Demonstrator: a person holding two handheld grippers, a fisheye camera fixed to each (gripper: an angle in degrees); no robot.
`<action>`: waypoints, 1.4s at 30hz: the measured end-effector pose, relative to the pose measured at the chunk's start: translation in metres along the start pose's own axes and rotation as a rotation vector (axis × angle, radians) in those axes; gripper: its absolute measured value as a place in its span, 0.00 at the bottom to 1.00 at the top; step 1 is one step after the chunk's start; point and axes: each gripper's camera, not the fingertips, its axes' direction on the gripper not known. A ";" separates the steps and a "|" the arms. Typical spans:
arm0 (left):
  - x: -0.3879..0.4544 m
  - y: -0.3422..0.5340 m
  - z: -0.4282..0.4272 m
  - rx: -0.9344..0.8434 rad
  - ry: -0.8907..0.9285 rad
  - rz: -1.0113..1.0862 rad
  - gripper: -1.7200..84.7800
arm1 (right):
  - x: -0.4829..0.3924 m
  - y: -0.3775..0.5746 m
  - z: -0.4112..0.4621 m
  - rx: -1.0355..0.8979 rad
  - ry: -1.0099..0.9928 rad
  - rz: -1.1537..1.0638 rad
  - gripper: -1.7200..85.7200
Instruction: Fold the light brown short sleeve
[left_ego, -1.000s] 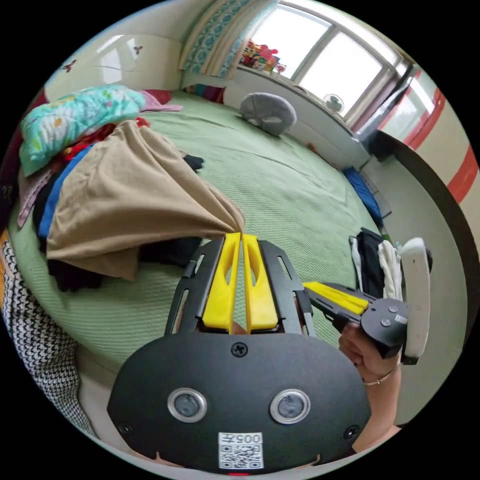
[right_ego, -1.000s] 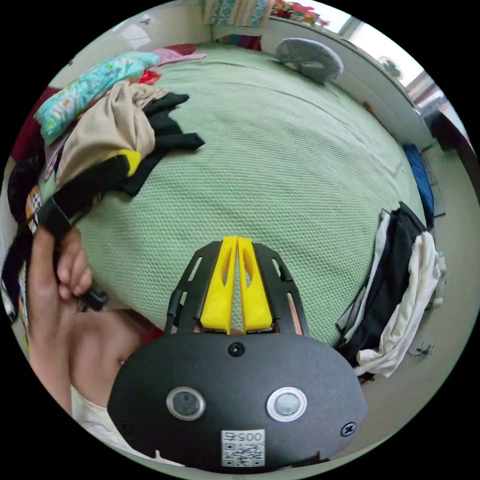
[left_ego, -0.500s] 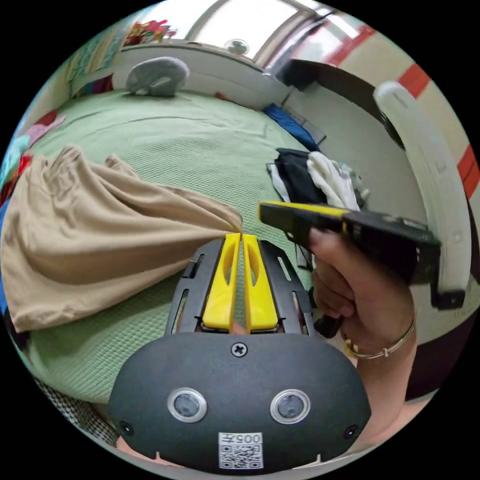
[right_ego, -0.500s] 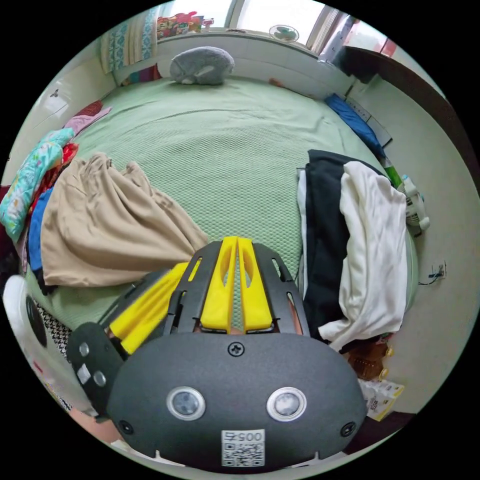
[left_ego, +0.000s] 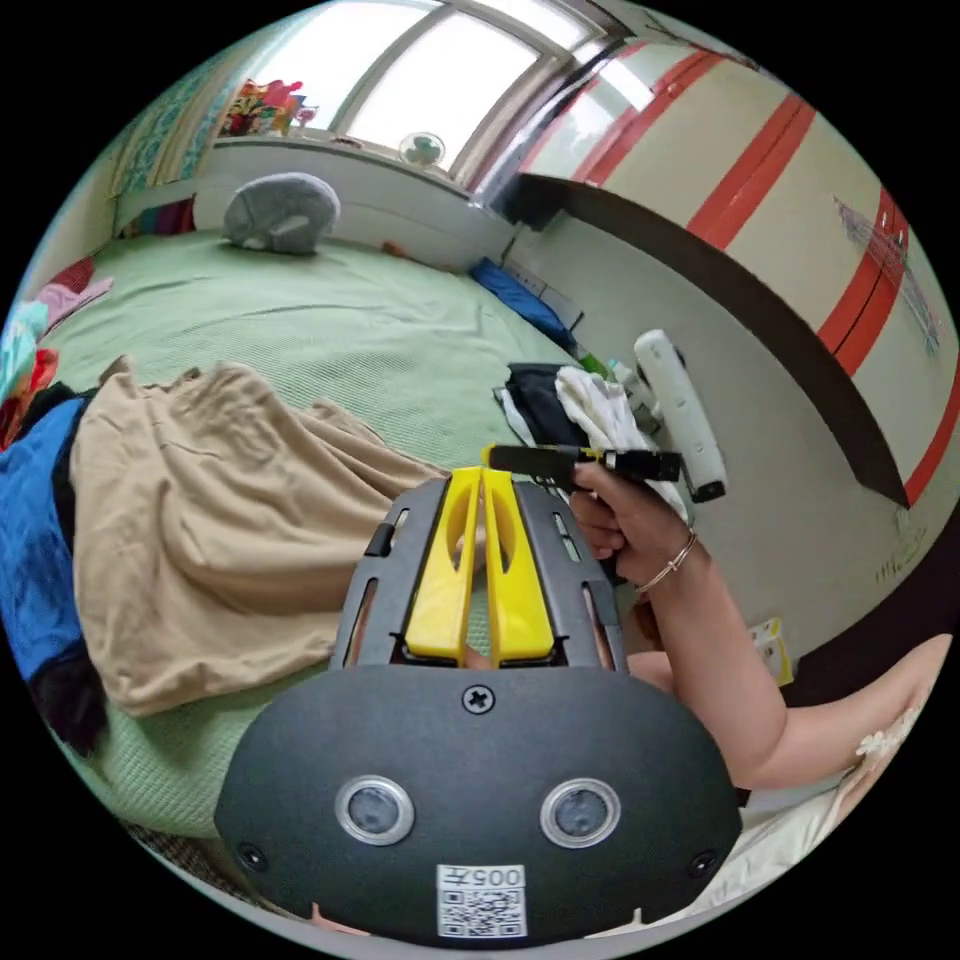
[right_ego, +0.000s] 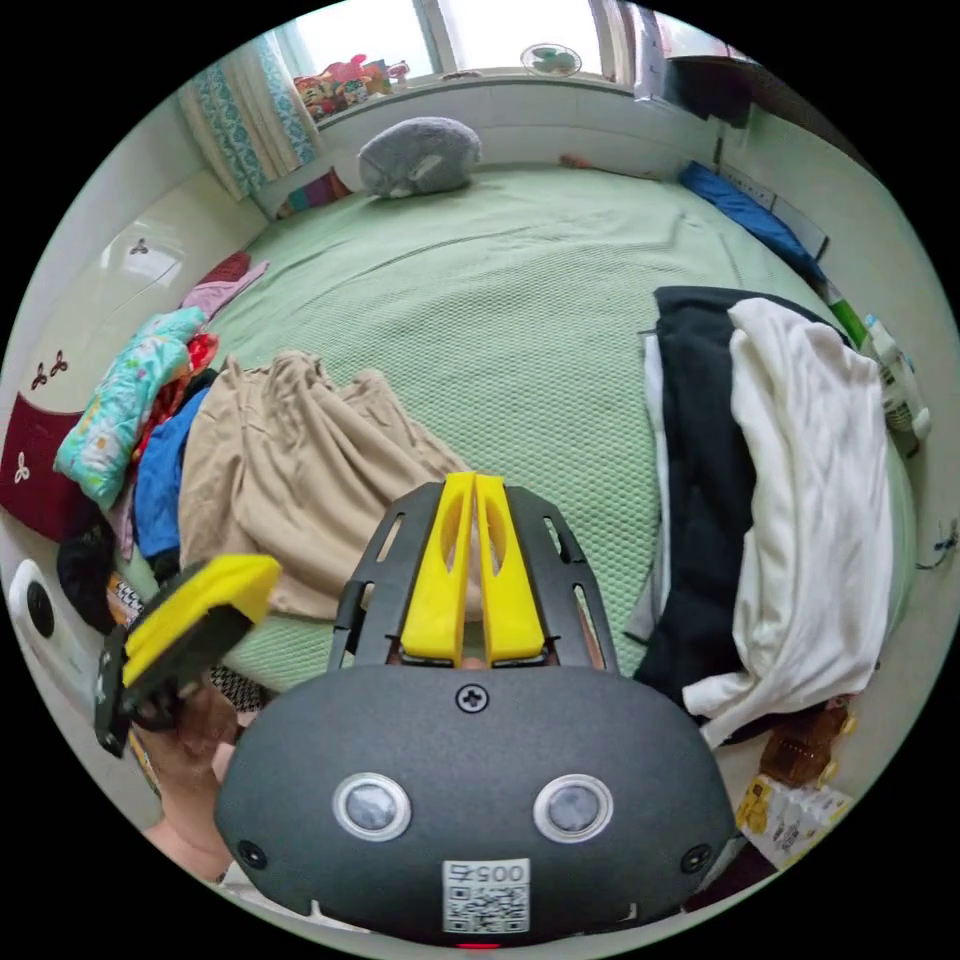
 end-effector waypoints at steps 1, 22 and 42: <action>-0.005 -0.002 -0.001 0.008 -0.011 -0.001 0.01 | 0.000 -0.001 0.002 -0.008 0.005 0.001 0.01; -0.042 -0.085 0.151 -0.459 -0.402 -0.012 0.01 | 0.032 -0.012 0.059 0.018 0.003 -0.066 0.11; -0.020 -0.124 0.186 -0.431 -0.489 0.032 0.01 | 0.075 0.010 0.016 0.130 0.534 0.134 0.00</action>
